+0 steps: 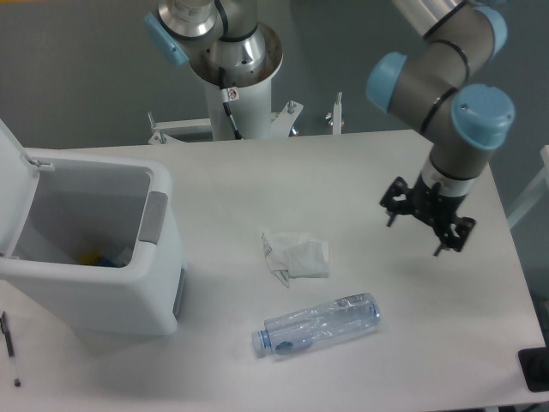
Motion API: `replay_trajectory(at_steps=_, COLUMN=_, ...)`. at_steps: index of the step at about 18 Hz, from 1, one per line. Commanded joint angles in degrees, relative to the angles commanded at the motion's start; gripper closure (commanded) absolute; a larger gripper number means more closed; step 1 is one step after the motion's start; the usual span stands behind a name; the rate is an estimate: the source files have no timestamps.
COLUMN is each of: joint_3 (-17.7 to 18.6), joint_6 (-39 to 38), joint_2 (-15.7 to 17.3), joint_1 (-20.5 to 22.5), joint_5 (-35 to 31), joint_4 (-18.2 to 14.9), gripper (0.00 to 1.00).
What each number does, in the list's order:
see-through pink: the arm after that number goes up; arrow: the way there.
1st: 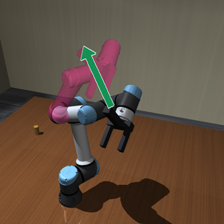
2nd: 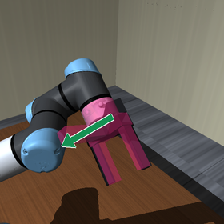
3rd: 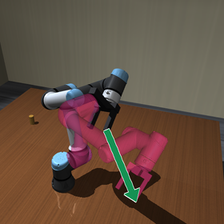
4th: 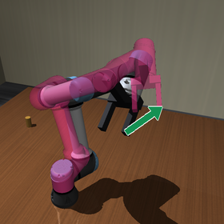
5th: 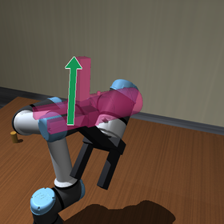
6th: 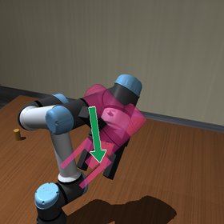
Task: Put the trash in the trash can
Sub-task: 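Move the gripper over the crumpled white tissue and lower it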
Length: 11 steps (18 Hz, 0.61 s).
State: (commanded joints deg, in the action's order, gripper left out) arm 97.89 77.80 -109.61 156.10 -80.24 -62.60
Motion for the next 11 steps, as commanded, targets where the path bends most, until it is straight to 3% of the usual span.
replay_trajectory(at_steps=4, joint_3=8.5, joint_6=-1.5, joint_2=1.3, joint_1=-1.3, joint_5=0.0, joint_4=11.2, gripper=0.00)
replay_trajectory(at_steps=11, joint_3=9.7, joint_6=-1.4, joint_2=0.9, joint_1=-5.9, joint_5=-0.1, joint_4=13.1, gripper=0.00)
